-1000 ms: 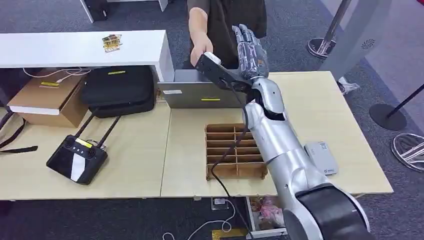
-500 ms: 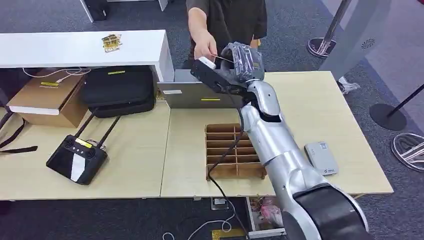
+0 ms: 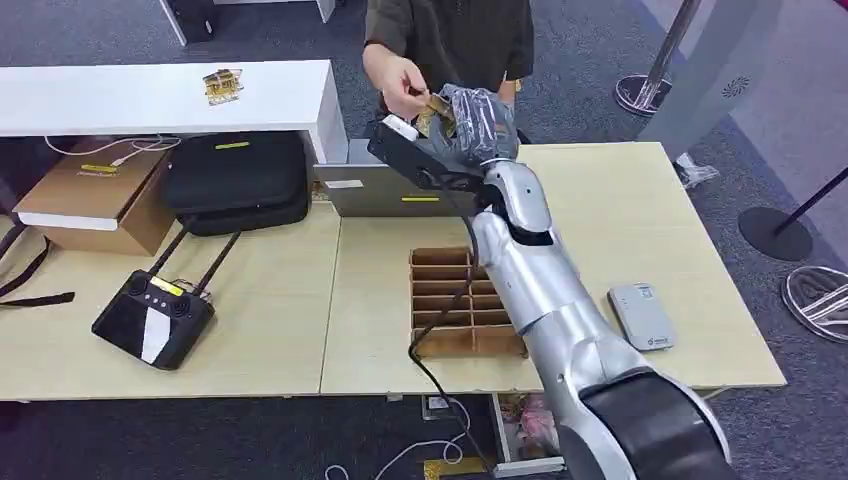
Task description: Pass the card to the sensor for recognition and then transmit it.
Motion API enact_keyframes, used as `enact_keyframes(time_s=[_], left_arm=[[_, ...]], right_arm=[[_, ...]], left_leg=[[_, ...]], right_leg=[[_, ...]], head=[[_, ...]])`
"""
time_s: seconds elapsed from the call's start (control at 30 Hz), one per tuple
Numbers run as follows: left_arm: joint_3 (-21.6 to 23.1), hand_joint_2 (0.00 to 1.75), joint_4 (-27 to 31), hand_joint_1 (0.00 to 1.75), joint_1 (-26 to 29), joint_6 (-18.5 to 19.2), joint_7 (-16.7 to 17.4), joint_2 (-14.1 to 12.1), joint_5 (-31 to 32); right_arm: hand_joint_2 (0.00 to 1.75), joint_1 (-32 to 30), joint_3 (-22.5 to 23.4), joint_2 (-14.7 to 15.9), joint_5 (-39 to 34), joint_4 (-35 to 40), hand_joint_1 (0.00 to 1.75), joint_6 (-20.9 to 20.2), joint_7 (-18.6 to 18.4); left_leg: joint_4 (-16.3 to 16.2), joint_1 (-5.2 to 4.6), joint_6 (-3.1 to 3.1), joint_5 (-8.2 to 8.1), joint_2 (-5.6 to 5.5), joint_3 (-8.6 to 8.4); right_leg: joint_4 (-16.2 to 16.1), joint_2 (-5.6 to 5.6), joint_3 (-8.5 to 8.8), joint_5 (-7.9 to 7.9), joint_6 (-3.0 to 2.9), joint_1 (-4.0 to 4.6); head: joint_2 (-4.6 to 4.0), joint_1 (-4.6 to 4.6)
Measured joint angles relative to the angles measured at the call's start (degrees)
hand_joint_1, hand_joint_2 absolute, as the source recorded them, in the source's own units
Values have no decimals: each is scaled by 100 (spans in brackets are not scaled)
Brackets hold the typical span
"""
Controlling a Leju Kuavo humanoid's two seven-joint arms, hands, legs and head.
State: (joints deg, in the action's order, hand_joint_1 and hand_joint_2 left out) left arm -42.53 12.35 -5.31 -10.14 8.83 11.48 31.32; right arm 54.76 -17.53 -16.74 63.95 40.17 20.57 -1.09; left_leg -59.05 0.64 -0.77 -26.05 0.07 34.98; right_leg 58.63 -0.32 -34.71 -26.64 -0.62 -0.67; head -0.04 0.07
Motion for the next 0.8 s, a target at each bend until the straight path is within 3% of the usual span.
enact_keyframes(time_s=[0.4,0.43,0.47,0.53,0.6,0.67,0.8], left_arm=[[-15,0,0,0,-9,39,-4,-66,-4],[-17,0,0,0,-8,50,-4,-68,-7],[-22,0,0,0,-8,55,0,-74,-4],[-24,0,0,0,-8,81,46,-81,13],[-26,0,0,0,10,85,59,-90,15],[-31,0,0,0,26,85,59,-96,4],[-35,0,0,0,38,85,42,-98,2]], right_arm=[[175,8,-85,-31,-97,4,175,-86,0],[175,13,-79,-31,-388,9,175,-347,66],[175,13,-6,-35,-966,28,175,-881,151],[175,13,366,-44,-2739,50,175,-2243,197],[175,26,790,-24,-3958,44,175,-3002,175],[175,84,1112,41,-4508,15,175,-3283,162],[175,140,1423,120,-4666,-39,175,-3379,144]], left_leg=[[0,-1,0,0,-2,1],[0,-1,0,0,-1,0],[0,-1,0,0,-1,-2],[-1,-1,0,0,-3,-1],[-1,-1,0,0,-4,1],[-1,-1,0,0,-4,2],[-1,-3,1,-1,2,0]], right_leg=[[-3,-1,1,0,0,-1],[-3,-1,0,0,0,-1],[-3,-1,-1,0,0,-1],[-3,-4,-1,0,0,-1],[-3,-6,-1,0,0,-1],[-3,-6,1,0,1,-1],[-4,2,0,2,1,-2]], head=[[0,2],[0,0],[0,0],[0,0],[0,0],[0,2],[0,0]])
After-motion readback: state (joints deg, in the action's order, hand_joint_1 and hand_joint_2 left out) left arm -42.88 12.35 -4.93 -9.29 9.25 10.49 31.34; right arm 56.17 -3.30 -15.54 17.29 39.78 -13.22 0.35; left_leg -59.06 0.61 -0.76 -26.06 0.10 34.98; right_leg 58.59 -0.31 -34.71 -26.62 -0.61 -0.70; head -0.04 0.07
